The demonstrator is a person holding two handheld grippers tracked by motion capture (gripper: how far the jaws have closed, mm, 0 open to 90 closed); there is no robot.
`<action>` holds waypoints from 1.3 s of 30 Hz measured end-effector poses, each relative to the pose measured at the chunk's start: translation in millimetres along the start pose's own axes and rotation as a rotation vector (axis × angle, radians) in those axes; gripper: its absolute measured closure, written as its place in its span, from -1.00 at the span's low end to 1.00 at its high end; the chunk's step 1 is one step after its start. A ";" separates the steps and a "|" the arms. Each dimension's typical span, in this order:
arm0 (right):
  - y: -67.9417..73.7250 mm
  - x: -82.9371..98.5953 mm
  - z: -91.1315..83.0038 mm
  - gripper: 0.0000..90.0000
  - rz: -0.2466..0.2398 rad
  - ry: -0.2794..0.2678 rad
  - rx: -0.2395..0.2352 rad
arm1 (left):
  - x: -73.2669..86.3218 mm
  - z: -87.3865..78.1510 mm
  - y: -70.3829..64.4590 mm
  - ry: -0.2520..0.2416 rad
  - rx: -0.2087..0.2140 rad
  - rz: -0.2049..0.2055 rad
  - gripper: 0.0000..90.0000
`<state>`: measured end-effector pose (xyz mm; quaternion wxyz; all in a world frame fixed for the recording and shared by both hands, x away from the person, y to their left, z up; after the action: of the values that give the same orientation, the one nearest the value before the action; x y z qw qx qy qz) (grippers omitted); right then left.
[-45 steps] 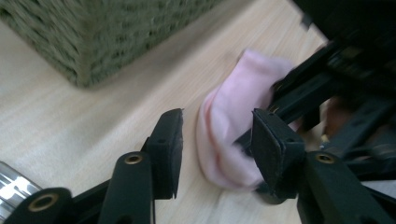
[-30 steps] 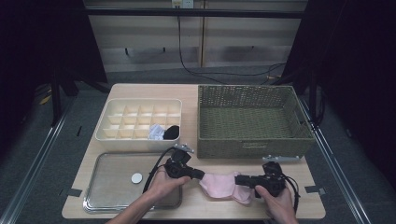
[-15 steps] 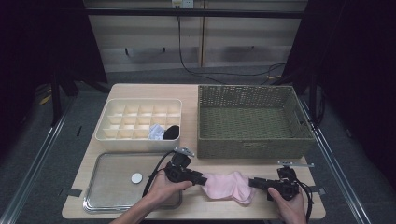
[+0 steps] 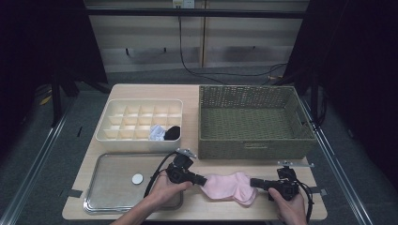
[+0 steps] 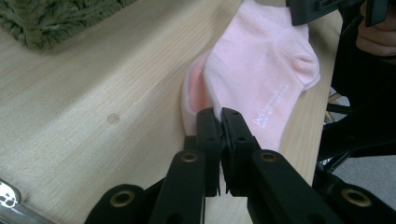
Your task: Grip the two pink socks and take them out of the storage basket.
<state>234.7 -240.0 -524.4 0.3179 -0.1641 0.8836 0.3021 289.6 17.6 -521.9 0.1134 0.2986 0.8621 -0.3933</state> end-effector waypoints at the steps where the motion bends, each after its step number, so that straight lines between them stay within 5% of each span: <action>1: 0.6 -0.9 -1.5 0.88 0.001 -0.005 -0.003 | -0.7 -1.0 -1.3 -0.008 0.010 -0.007 0.93; 6: 4.0 -4.8 -10.4 0.83 0.008 -0.030 -0.037 | -1.9 -5.7 -3.7 -0.010 0.024 -0.002 0.92; 13: 0.3 -1.7 -10.4 0.85 0.022 -0.023 -0.029 | -1.2 -1.9 -2.1 0.004 0.012 -0.002 0.93; 24: 7.5 -10.5 -35.4 0.93 0.018 -0.076 -0.053 | -5.7 -2.1 -12.6 0.012 0.059 0.008 0.91; 30: -2.7 3.6 -25.2 0.93 0.053 -0.036 -0.049 | -7.7 6.2 -4.9 0.018 0.026 -0.009 0.91; 39: -11.5 14.9 -8.6 0.75 0.021 0.050 0.007 | -5.7 11.7 3.6 0.025 0.022 -0.023 0.74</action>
<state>225.2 -255.8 -534.0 0.2930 -0.1612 0.8941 0.2980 295.8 8.3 -529.4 0.0946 0.2949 0.8624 -0.4004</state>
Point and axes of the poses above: each handheld gripper's, and its own axes: z roughly forward along the jaws, x roughly out of its underside, y roughly to its left, the point moved 6 cm from there along z, roughly forward along the jaws, and after that the axes turned 14 degrees about -z, right-handed, at the moved point
